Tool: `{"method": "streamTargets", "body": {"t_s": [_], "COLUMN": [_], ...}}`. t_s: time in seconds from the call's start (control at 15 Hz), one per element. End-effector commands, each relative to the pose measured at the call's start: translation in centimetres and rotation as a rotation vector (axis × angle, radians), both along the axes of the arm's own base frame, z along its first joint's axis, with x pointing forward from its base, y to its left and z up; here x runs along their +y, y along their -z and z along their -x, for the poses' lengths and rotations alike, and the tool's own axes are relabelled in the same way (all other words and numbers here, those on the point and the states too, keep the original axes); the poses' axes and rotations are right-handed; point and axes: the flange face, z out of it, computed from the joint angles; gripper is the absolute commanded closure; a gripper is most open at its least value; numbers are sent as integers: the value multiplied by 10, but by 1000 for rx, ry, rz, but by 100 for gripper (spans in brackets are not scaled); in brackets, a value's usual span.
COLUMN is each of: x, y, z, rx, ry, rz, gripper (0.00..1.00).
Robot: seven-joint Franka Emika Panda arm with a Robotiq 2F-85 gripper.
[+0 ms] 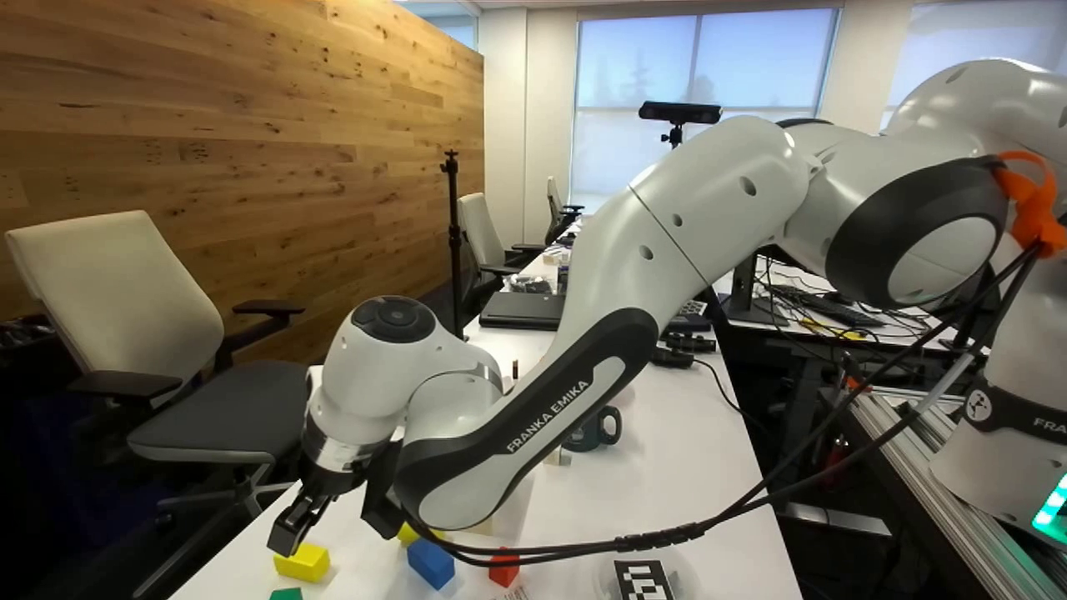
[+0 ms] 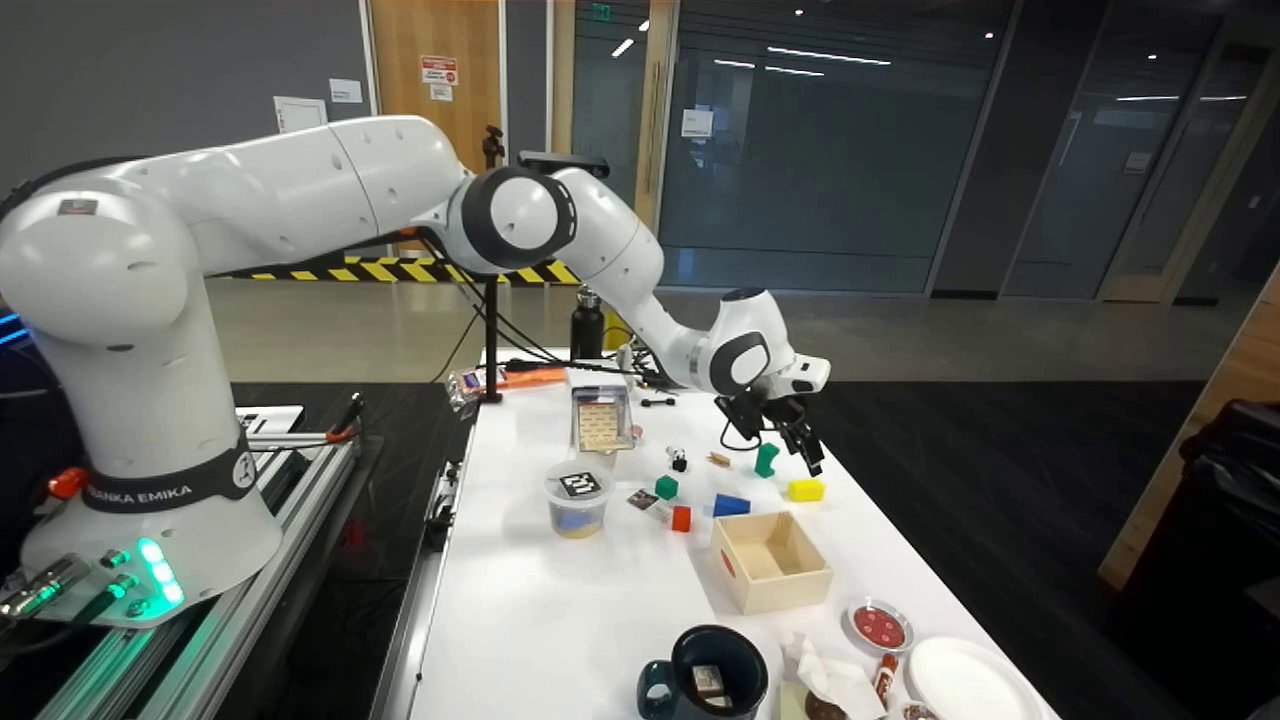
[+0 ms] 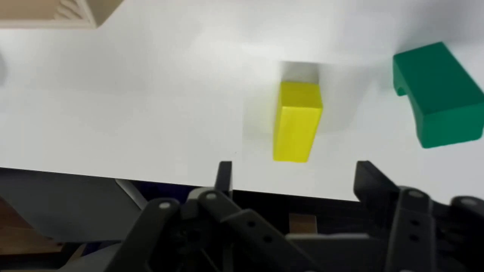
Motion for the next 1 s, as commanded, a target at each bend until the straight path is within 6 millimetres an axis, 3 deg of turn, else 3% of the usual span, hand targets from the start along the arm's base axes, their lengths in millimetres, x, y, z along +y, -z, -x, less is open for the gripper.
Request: {"method": "streamTargets", "body": {"t_s": [0.0, 0.33, 0.53, 0.93], "x": [5, 5, 2, 9], "y": [-4, -8, -20, -23], "z": [-3, -4, -10, -10], "rx": [100, 287, 321, 358], "ry": [-46, -130, -157, -296], "rz": [8, 2, 13, 23], "gripper": [0, 0, 0, 0]}}
